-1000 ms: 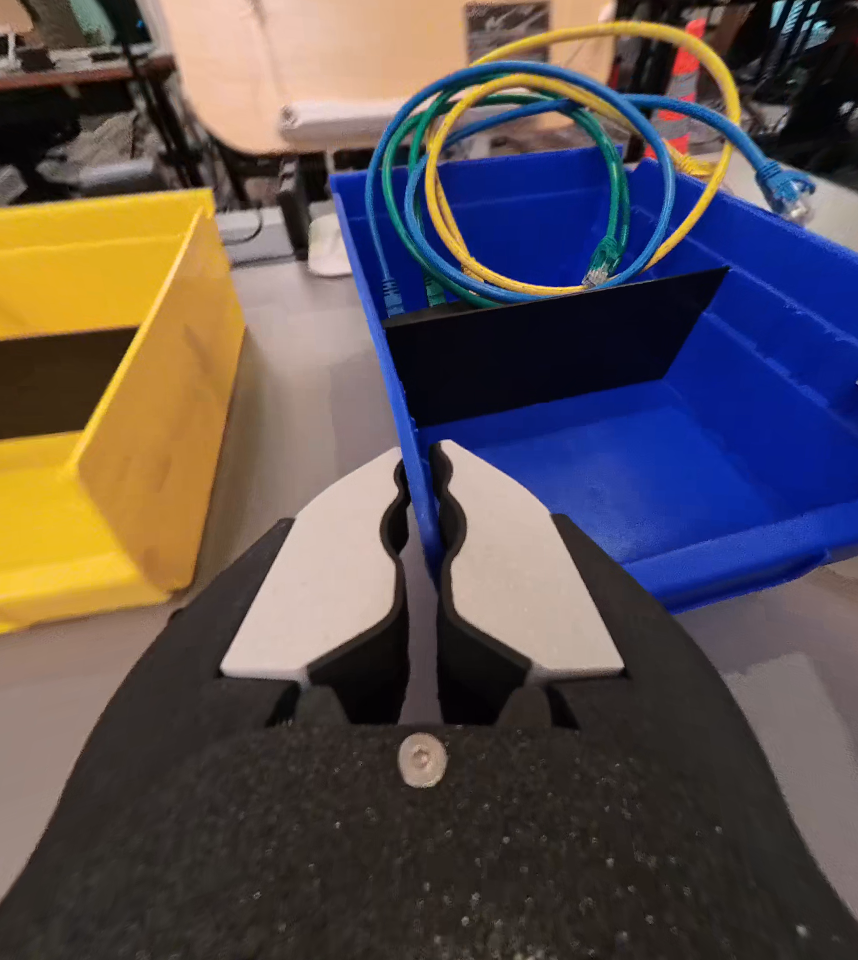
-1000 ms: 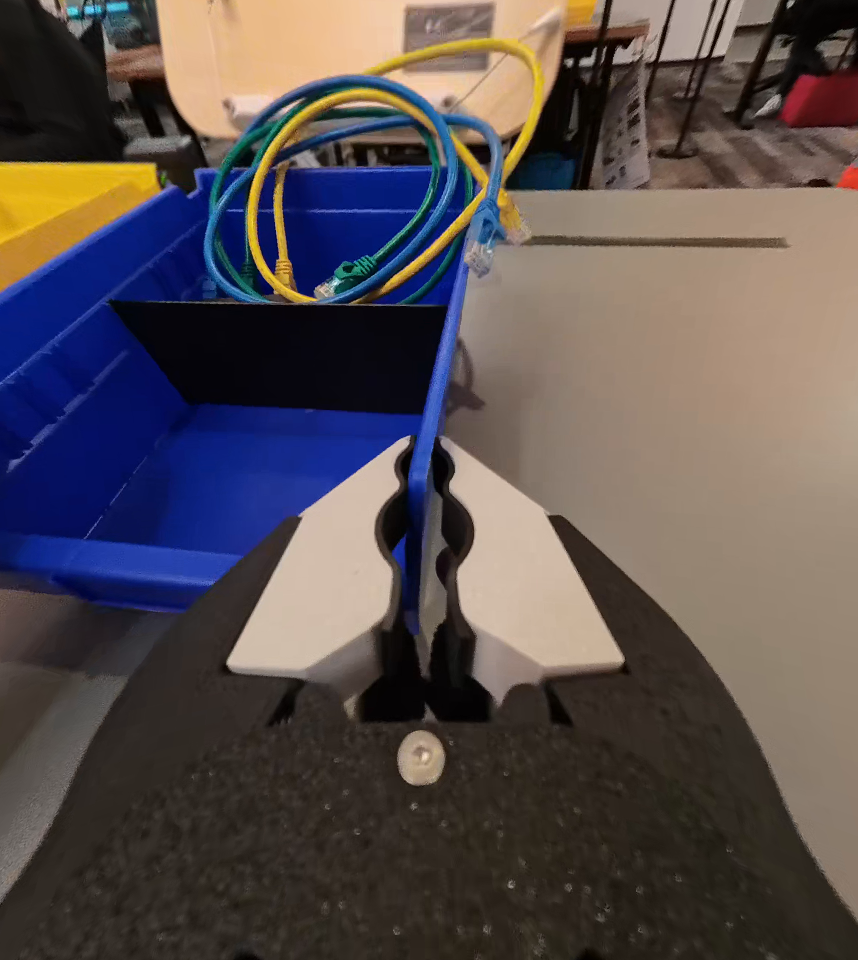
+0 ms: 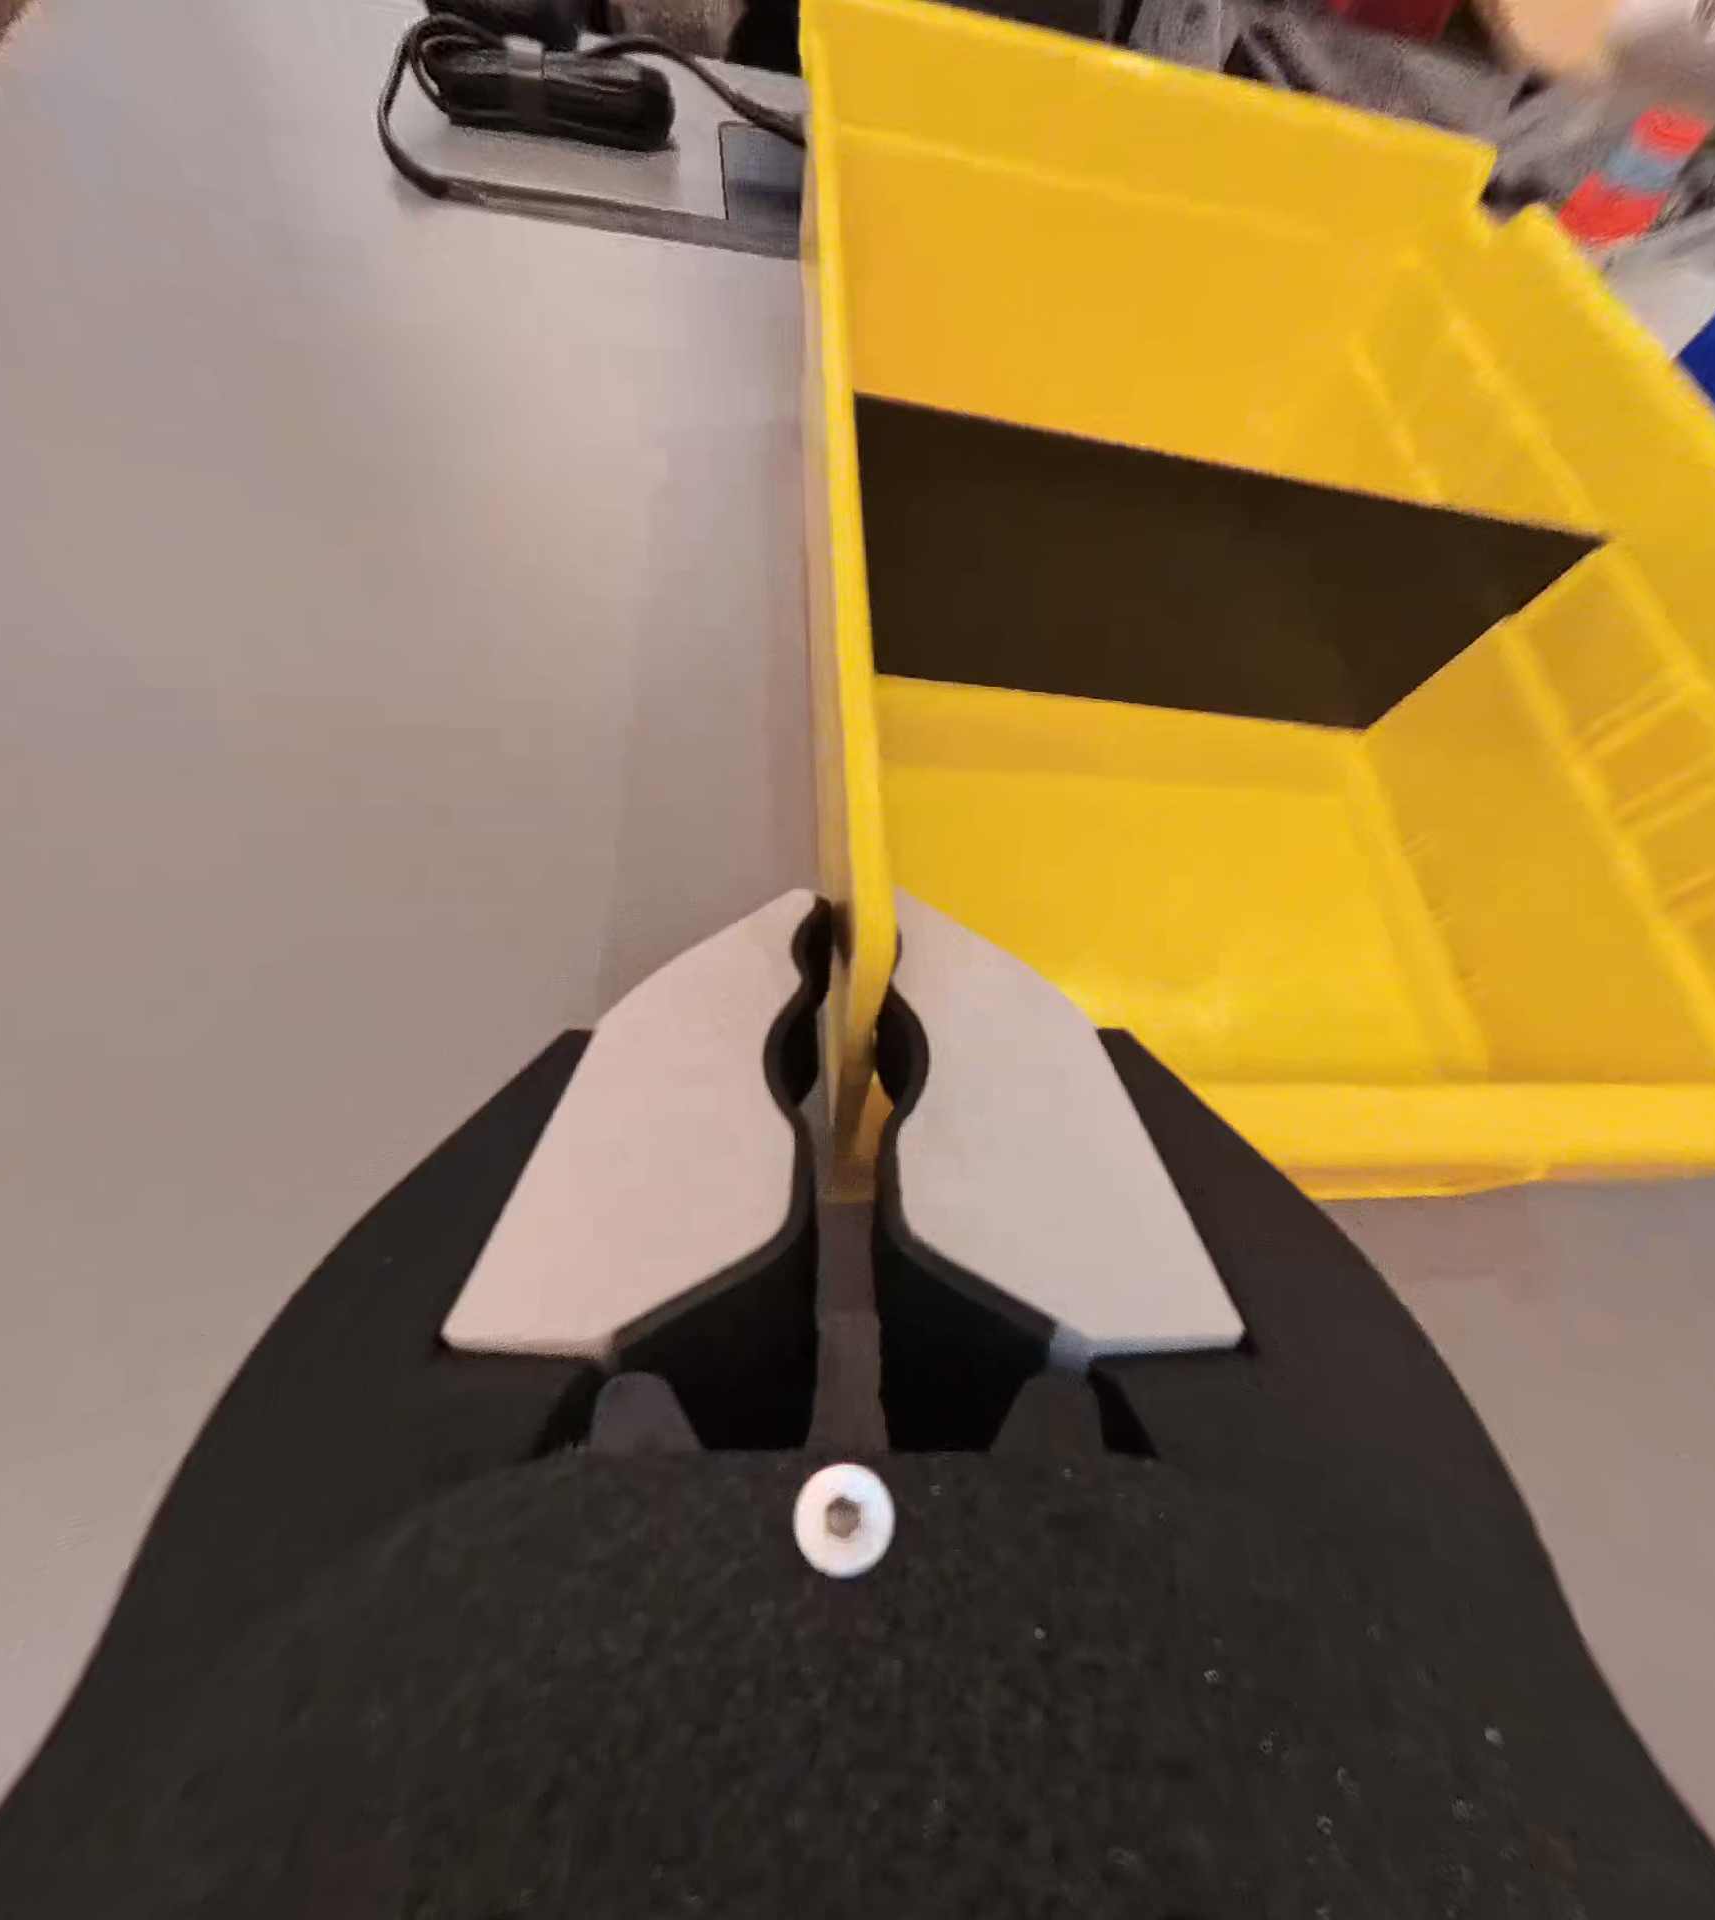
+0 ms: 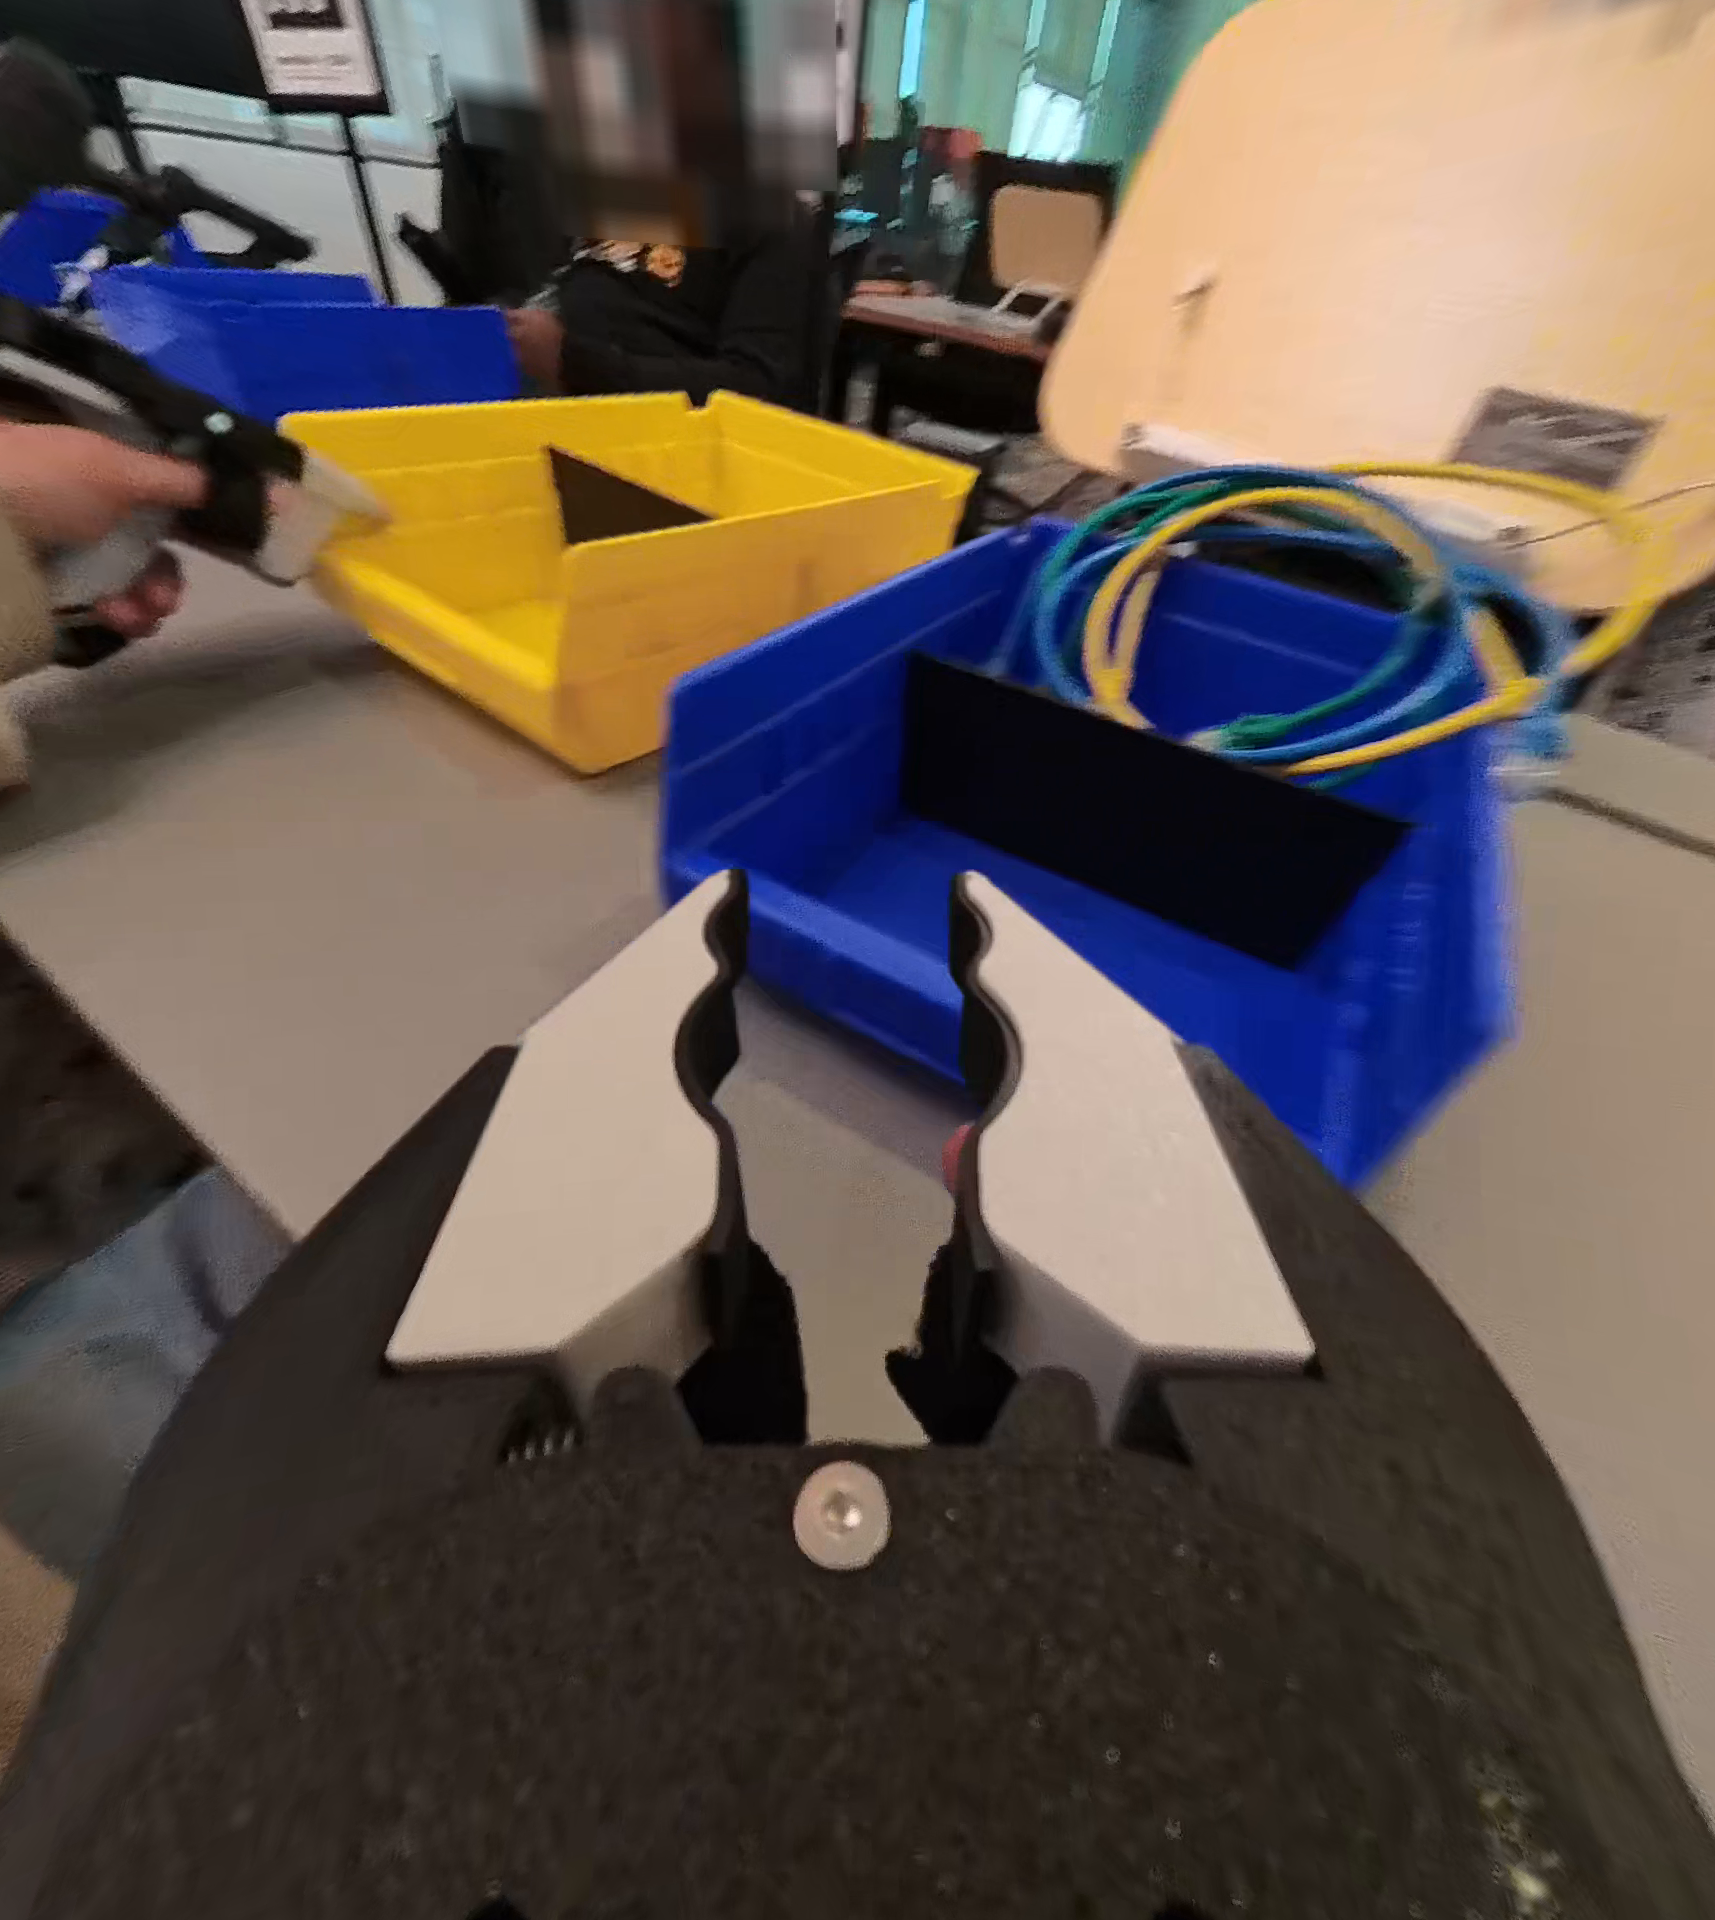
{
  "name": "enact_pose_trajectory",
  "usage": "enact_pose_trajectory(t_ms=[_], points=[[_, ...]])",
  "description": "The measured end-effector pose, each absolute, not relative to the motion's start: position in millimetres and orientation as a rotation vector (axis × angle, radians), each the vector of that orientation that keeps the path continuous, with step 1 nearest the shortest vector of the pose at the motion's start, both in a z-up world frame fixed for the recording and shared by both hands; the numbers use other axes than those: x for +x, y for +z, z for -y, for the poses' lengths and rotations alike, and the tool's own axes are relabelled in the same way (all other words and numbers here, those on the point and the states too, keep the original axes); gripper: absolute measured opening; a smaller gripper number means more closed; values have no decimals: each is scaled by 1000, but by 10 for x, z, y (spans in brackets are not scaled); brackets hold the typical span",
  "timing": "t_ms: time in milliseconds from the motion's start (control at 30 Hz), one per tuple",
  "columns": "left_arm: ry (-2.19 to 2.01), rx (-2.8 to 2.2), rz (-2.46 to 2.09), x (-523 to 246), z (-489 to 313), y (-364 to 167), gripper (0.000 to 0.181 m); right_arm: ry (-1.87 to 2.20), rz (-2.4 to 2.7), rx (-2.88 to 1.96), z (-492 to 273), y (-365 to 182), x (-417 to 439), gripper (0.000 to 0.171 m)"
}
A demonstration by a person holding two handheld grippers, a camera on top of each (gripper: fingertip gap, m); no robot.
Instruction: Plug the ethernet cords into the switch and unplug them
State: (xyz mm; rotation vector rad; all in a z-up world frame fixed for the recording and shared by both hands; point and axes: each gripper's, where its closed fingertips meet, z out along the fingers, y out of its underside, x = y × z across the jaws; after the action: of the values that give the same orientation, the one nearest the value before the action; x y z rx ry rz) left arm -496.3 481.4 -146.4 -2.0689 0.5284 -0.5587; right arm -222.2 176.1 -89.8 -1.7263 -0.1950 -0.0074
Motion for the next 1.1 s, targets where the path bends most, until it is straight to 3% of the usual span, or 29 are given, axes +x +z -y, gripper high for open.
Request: enact_pose_trajectory(t_ms=[200,400,533,633,867,1100], points=[[-479,-2060,-417,-5363,-4101,-1460,4,214,309,-1876,-2096,-1346,-3260,41],[-452,-2098,-317,-5601,-3325,-1460,4,314,202,-1927,-2577,-1487,-3875,57],[-358,-2085,-318,-5588,-2948,-1430,6,168,103,-1946,-2619,-1469,-3793,24],[-232,-1969,-384,-5505,-2726,-1141,9,25,114,-1832,-2598,-1162,-3615,4],[-212,-1599,-399,-4826,-2462,-91,7,-68,23,-1564,-2386,-72,-2917,1],[-457,-1302,-642,-3087,-2336,1013,9,-313,-146,-1366,-1734,1099,-1298,1]])
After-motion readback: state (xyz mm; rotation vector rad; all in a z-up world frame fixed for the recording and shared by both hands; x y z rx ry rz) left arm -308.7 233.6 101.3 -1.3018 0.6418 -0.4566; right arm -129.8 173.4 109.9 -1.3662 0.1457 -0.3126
